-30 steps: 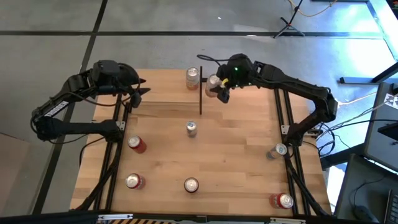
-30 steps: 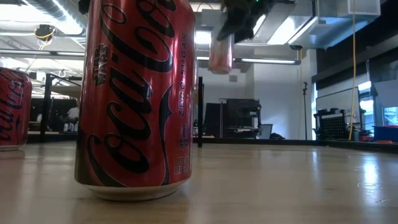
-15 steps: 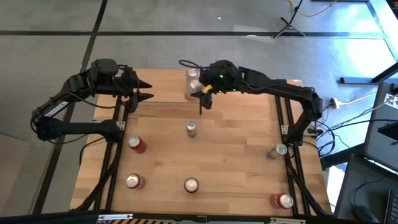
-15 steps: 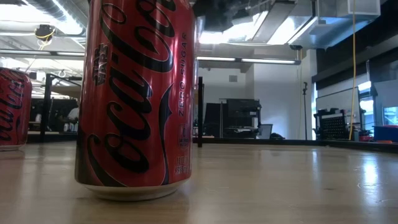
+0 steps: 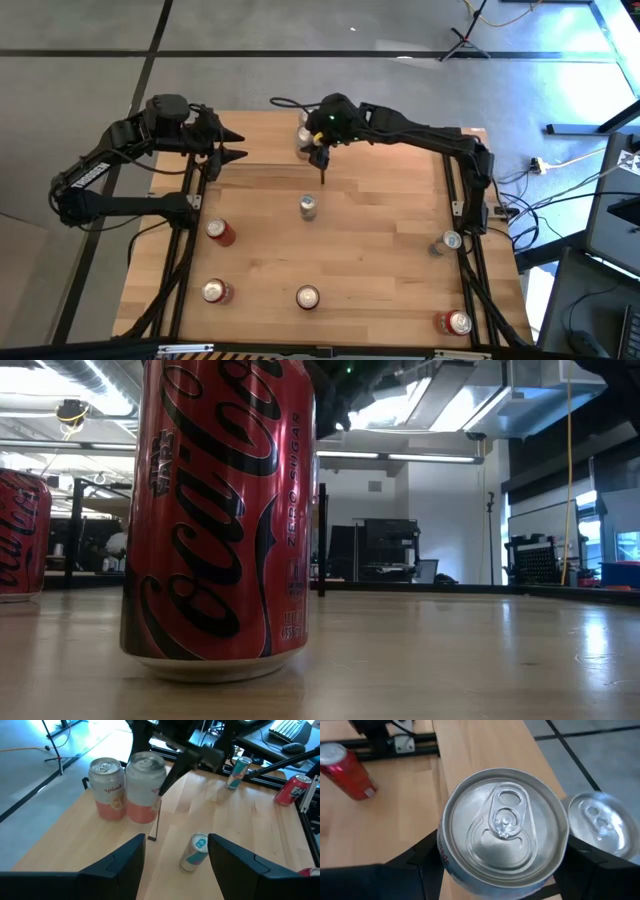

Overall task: Place canned beverage on shelf
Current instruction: Put the light pink soda can on the shelf aligned with the other light pink soda can

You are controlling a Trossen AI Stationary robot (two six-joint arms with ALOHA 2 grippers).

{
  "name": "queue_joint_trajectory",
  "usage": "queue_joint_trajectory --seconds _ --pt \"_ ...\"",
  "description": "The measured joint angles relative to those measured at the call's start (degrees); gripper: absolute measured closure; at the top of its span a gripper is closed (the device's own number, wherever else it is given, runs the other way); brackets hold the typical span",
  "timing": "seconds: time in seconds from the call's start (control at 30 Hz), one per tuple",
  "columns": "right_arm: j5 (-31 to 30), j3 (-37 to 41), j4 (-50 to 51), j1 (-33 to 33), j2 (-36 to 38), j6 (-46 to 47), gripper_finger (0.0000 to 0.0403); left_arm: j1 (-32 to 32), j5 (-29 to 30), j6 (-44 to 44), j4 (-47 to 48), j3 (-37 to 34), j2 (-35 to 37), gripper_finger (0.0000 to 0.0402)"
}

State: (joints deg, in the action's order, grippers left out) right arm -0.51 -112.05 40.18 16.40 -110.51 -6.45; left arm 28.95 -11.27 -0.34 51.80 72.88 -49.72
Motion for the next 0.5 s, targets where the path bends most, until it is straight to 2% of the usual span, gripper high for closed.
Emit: queue_joint_trajectory --seconds 0.5 --pt "1.26 -0.02 1.55 1.69 -2.94 0.03 0.0134 0.01 0.01 -0.02 -0.03 0.00 -0.01 0.0191"
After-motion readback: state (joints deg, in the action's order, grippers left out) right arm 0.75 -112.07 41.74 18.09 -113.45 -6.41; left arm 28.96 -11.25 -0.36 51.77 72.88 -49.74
